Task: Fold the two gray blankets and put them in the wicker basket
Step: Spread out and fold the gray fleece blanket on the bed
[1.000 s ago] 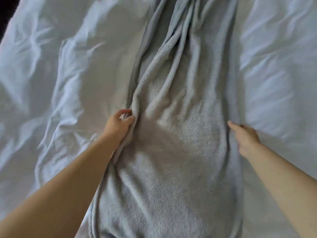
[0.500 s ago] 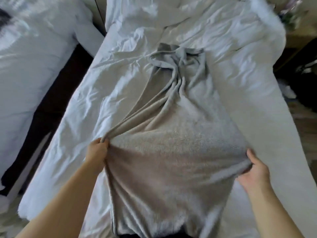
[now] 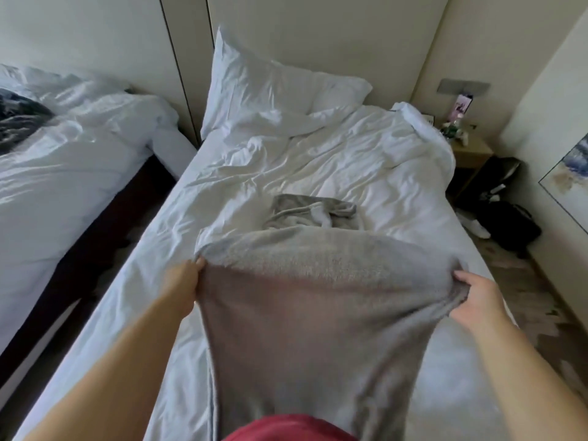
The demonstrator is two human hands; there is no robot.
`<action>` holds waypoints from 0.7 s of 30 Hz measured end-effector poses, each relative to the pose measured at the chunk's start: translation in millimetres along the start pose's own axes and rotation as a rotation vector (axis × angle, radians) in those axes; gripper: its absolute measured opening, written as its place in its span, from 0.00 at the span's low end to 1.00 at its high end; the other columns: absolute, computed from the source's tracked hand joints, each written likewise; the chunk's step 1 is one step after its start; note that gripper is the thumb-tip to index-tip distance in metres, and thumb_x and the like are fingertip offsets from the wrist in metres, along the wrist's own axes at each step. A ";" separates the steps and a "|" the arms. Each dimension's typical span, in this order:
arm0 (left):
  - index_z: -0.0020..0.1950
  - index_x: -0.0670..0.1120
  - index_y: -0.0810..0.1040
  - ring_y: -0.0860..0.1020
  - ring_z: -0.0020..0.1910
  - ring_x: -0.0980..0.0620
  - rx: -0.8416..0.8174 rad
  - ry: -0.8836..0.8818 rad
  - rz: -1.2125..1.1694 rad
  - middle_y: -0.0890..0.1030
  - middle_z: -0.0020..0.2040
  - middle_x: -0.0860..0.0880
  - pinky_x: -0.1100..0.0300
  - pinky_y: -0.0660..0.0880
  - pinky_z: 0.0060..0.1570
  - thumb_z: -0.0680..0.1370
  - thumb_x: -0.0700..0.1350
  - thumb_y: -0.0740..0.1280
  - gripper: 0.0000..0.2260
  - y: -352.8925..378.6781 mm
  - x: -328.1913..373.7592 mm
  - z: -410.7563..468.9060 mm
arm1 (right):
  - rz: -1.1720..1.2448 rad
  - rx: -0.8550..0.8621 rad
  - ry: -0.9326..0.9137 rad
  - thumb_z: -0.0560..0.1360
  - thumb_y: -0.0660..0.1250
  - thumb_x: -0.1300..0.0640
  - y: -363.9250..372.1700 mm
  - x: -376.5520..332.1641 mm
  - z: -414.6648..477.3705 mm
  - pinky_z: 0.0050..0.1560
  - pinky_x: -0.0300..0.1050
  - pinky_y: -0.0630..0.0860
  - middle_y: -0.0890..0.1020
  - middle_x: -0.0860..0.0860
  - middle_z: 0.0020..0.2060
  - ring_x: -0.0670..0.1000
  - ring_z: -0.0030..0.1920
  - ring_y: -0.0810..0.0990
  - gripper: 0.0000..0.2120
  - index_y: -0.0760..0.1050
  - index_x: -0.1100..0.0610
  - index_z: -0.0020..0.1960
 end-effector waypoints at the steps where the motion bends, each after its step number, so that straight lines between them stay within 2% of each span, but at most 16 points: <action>1: 0.43 0.41 0.81 0.79 0.43 0.44 -0.140 -0.093 0.035 0.81 0.42 0.41 0.53 0.74 0.46 0.75 0.48 0.68 0.10 1.2 0.0 -4.7 | -0.160 -0.045 0.088 0.78 0.61 0.53 -1.1 2.7 -9.7 0.45 0.53 0.80 0.84 0.61 0.47 0.61 0.50 0.83 0.14 0.81 0.58 0.55; 3: 0.48 0.41 0.84 0.82 0.44 0.45 -0.424 -0.234 0.227 0.85 0.45 0.42 0.54 0.78 0.46 0.72 0.51 0.72 0.13 2.2 -0.5 -17.0 | -0.552 -0.144 0.267 0.72 0.69 0.47 -4.9 7.0 -28.2 0.47 0.61 0.80 0.84 0.63 0.46 0.64 0.47 0.84 0.16 0.83 0.59 0.50; 4: 0.50 0.41 0.83 0.83 0.46 0.45 -0.483 -0.244 0.304 0.85 0.47 0.42 0.55 0.78 0.44 0.72 0.51 0.73 0.14 1.9 2.1 -21.2 | -0.677 -0.158 0.303 0.71 0.71 0.48 -8.2 6.7 -33.5 0.45 0.62 0.81 0.84 0.64 0.44 0.64 0.44 0.84 0.15 0.82 0.60 0.48; 5: 0.52 0.41 0.81 0.82 0.46 0.46 -0.468 -0.210 0.308 0.84 0.48 0.42 0.56 0.78 0.42 0.73 0.50 0.73 0.14 1.7 6.9 -21.4 | -0.701 -0.138 0.254 0.72 0.70 0.51 -9.5 3.5 -34.4 0.40 0.58 0.82 0.85 0.63 0.41 0.62 0.39 0.85 0.12 0.81 0.60 0.47; 6: 0.53 0.41 0.79 0.81 0.45 0.47 -0.405 -0.131 0.231 0.83 0.48 0.43 0.57 0.77 0.41 0.74 0.48 0.71 0.13 2.2 12.4 -18.3 | -0.628 -0.099 0.124 0.76 0.67 0.54 -9.9 -2.6 -32.2 0.36 0.52 0.82 0.85 0.60 0.36 0.58 0.35 0.85 0.08 0.79 0.59 0.46; 8: 0.56 0.41 0.76 0.77 0.42 0.49 -0.259 0.063 -0.017 0.79 0.46 0.45 0.57 0.74 0.41 0.79 0.45 0.66 0.10 3.1 28.1 -12.9 | -0.250 -0.068 -0.128 0.80 0.61 0.56 -8.4 -18.5 -34.0 0.33 0.45 0.81 0.85 0.54 0.31 0.51 0.31 0.85 0.09 0.78 0.58 0.46; 10: 0.56 0.42 0.75 0.78 0.41 0.49 -0.311 0.100 -0.181 0.80 0.44 0.45 0.56 0.75 0.43 0.80 0.40 0.61 0.07 6.6 39.2 -13.1 | 0.037 -0.132 -0.204 0.81 0.59 0.57 -6.7 -27.7 -44.5 0.29 0.44 0.81 0.85 0.54 0.32 0.51 0.33 0.85 0.16 0.82 0.59 0.42; 11: 0.53 0.40 0.77 0.81 0.39 0.49 -0.379 0.043 -0.188 0.82 0.42 0.44 0.55 0.78 0.41 0.80 0.39 0.62 0.06 7.7 41.6 -15.7 | 0.035 -0.140 -0.190 0.81 0.59 0.56 -6.2 -27.3 -48.7 0.29 0.44 0.80 0.86 0.55 0.34 0.52 0.36 0.86 0.20 0.84 0.60 0.38; 12: 0.51 0.39 0.79 0.83 0.38 0.48 -0.452 -0.042 -0.100 0.84 0.41 0.43 0.56 0.79 0.39 0.78 0.41 0.65 0.07 7.2 42.6 -20.7 | -0.077 -0.139 -0.143 0.80 0.60 0.53 -6.6 -25.2 -49.9 0.31 0.46 0.81 0.86 0.56 0.37 0.54 0.39 0.86 0.21 0.85 0.60 0.37; 14: 0.50 0.39 0.82 0.84 0.41 0.46 -0.612 -0.172 0.207 0.85 0.45 0.41 0.56 0.80 0.39 0.72 0.47 0.72 0.13 6.2 42.9 -33.5 | -0.456 -0.144 0.085 0.76 0.65 0.44 -9.0 -16.0 -57.2 0.41 0.54 0.81 0.85 0.60 0.42 0.60 0.45 0.85 0.21 0.85 0.60 0.42; 15: 0.51 0.39 0.83 0.84 0.44 0.46 -0.635 -0.161 0.287 0.85 0.48 0.41 0.56 0.80 0.40 0.71 0.48 0.73 0.15 7.1 45.4 -34.1 | -0.612 -0.145 0.176 0.74 0.66 0.42 -10.2 -13.1 -59.8 0.46 0.55 0.80 0.85 0.62 0.44 0.61 0.46 0.84 0.22 0.84 0.61 0.48; 16: 0.53 0.40 0.82 0.83 0.45 0.45 -0.584 -0.099 0.283 0.84 0.49 0.41 0.55 0.80 0.42 0.72 0.47 0.72 0.14 8.6 50.4 -30.8 | -0.673 -0.132 0.176 0.75 0.67 0.44 -10.5 -13.8 -58.8 0.48 0.54 0.79 0.84 0.63 0.45 0.61 0.46 0.84 0.22 0.81 0.63 0.54; 17: 0.53 0.40 0.81 0.82 0.46 0.46 -0.473 0.005 0.211 0.82 0.51 0.42 0.55 0.78 0.44 0.74 0.46 0.71 0.12 10.0 57.1 -23.6 | -0.623 -0.100 0.077 0.76 0.66 0.47 -10.0 -18.5 -53.8 0.47 0.53 0.78 0.84 0.62 0.47 0.60 0.45 0.84 0.21 0.78 0.63 0.59; 19: 0.49 0.41 0.78 0.78 0.42 0.48 -0.252 0.194 0.022 0.78 0.50 0.42 0.56 0.76 0.42 0.77 0.41 0.68 0.05 8.9 72.0 -12.8 | -0.305 -0.019 -0.222 0.77 0.66 0.53 -8.7 -37.6 -45.9 0.48 0.52 0.76 0.82 0.61 0.54 0.59 0.51 0.82 0.20 0.73 0.63 0.65; 20: 0.49 0.40 0.78 0.78 0.39 0.49 -0.256 0.190 -0.066 0.78 0.48 0.41 0.57 0.76 0.40 0.77 0.39 0.67 0.03 10.4 75.8 -11.1 | -0.150 -0.026 -0.295 0.78 0.65 0.54 -7.3 -43.2 -46.1 0.49 0.52 0.76 0.81 0.61 0.55 0.58 0.53 0.81 0.19 0.73 0.63 0.66; 21: 0.51 0.40 0.78 0.79 0.37 0.49 -0.318 0.114 -0.131 0.79 0.46 0.41 0.56 0.78 0.38 0.77 0.38 0.66 0.05 13.2 76.3 -10.6 | -0.063 -0.066 -0.298 0.78 0.64 0.56 -4.5 -45.4 -48.8 0.49 0.51 0.76 0.82 0.60 0.54 0.57 0.52 0.82 0.17 0.75 0.63 0.64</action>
Point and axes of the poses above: each hand's wrist, its own z-axis towards the middle knuckle, its own y-axis out of the palm, x = y × z, the point moved 3 cm from there along z, towards the middle knuckle
